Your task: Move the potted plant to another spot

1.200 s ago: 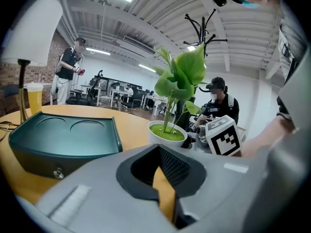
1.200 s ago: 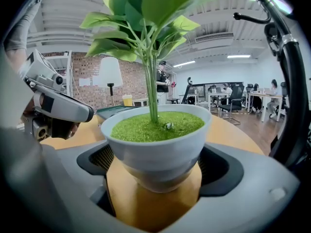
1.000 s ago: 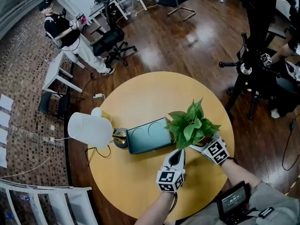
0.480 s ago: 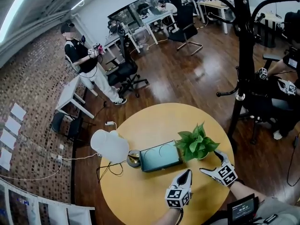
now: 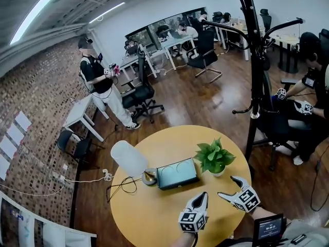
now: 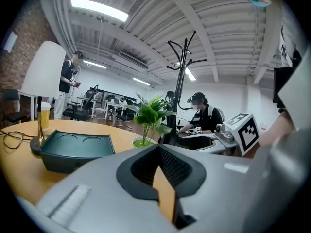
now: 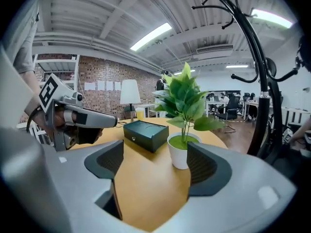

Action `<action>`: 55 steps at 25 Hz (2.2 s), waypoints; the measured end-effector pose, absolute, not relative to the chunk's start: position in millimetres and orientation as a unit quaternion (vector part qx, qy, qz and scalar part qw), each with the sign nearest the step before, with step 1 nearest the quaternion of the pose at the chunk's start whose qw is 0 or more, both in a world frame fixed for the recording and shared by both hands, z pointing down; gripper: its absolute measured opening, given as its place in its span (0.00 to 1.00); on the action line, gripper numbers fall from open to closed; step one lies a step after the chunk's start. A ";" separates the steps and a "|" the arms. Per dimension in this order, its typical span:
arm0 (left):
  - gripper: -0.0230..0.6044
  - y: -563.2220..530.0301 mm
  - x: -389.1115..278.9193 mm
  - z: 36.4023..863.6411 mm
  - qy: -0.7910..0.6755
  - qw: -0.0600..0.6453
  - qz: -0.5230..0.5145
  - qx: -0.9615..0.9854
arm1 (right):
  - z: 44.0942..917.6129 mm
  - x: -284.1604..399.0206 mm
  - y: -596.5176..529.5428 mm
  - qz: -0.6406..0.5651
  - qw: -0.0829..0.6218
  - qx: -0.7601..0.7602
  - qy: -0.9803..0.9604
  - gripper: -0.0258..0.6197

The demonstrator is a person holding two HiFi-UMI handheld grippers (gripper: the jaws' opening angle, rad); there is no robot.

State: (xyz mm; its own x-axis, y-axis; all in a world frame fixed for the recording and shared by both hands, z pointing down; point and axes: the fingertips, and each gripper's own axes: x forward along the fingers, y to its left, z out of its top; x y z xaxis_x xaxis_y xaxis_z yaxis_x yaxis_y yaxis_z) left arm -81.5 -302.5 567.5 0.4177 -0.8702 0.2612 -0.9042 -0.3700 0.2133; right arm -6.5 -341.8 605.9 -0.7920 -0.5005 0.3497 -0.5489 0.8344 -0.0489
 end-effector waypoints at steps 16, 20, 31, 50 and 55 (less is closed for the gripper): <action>0.03 -161.0 -86.0 499.3 -0.528 0.124 -0.011 0.840 | 511.8 -7.0 -176.6 0.061 0.105 0.299 -0.947 0.35; 0.03 -123.4 -75.4 489.8 -0.516 0.120 -0.019 0.848 | 502.9 1.0 -133.9 0.058 0.109 0.311 -0.942 0.30; 0.03 -46.2 -59.9 487.2 -0.497 0.131 -0.031 0.857 | 501.7 21.7 -49.5 0.074 0.119 0.329 -0.934 0.07; 0.03 6.5 6.0 503.6 -0.555 0.169 -0.022 0.814 | 523.9 78.5 0.3 0.118 0.133 0.234 -0.956 0.04; 0.03 27.7 15.2 507.5 -0.553 0.175 -0.018 0.814 | 534.7 78.5 25.6 0.124 0.144 0.212 -0.959 0.04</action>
